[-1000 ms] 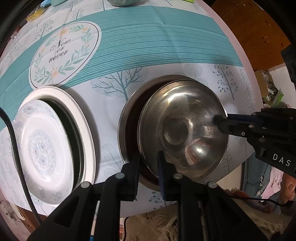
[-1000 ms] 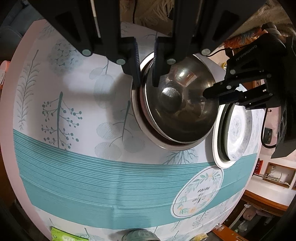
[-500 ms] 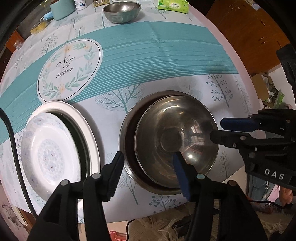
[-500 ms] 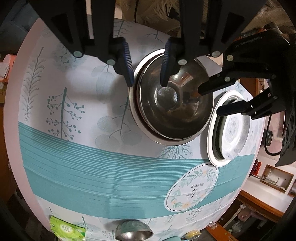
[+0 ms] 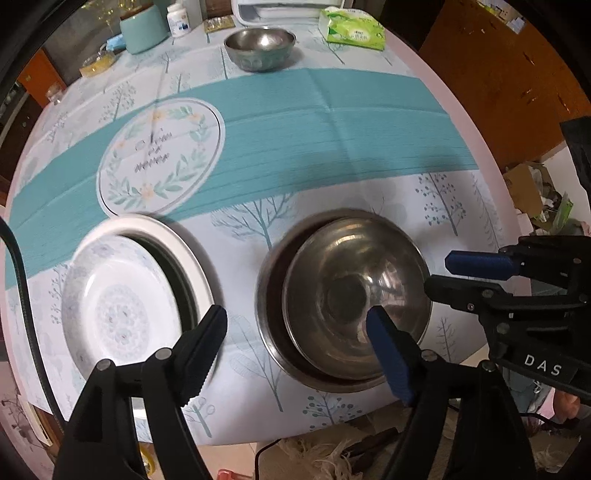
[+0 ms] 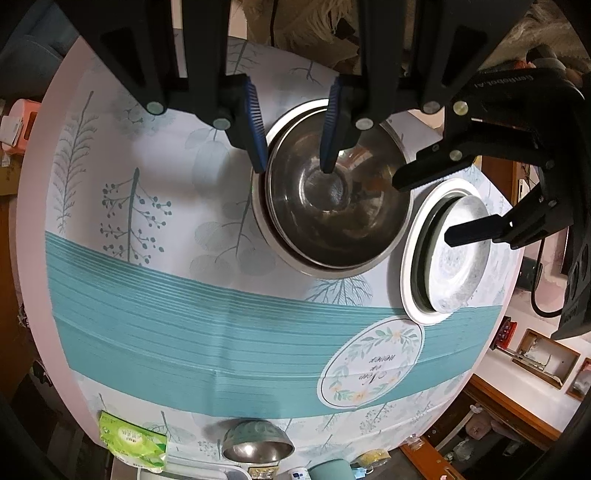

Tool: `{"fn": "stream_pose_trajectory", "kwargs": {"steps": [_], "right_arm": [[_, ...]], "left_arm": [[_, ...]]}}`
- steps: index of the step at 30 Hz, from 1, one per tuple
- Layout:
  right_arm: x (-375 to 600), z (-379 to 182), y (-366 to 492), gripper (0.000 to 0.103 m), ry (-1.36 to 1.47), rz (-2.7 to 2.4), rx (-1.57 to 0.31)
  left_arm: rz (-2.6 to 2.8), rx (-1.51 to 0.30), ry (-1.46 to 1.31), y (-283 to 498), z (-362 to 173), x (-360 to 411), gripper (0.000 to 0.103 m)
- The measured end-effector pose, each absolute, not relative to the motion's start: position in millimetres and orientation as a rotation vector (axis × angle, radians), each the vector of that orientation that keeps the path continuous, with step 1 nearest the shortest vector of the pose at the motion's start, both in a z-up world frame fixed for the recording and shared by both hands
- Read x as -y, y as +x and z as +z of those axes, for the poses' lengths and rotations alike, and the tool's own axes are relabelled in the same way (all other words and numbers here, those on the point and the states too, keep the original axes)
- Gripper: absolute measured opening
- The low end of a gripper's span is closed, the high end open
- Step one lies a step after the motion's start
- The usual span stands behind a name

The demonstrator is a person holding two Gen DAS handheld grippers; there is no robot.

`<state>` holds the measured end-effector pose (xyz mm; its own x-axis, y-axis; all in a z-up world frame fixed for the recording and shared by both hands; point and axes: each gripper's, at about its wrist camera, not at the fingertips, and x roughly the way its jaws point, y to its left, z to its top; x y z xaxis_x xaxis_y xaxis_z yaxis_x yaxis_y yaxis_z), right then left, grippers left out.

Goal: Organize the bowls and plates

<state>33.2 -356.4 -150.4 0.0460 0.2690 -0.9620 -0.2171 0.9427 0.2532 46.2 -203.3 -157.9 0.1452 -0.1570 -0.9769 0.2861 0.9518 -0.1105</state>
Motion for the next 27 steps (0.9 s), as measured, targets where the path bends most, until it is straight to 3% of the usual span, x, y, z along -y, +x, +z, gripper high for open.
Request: {"fn": "stream_pose_trajectory", "kwargs": {"steps": [9, 16, 27], "right_arm": [[358.7, -122.6, 49.2, 0.03, 0.041, 0.386, -1.395], [370.4, -93.4, 73.0, 0.037, 0.072, 0.351, -1.292], [389.4, -19.7, 161.1, 0.037, 0.055, 0.253, -1.077]], "left_arm": [[-0.29, -1.283, 0.077, 68.6, -118.0, 189.5, 0.078], [-0.25, -1.13, 0.052, 95.0, -74.0, 176.2, 0.081], [-0.205, -0.901, 0.077, 186.7, -2.4, 173.2, 0.089]]}}
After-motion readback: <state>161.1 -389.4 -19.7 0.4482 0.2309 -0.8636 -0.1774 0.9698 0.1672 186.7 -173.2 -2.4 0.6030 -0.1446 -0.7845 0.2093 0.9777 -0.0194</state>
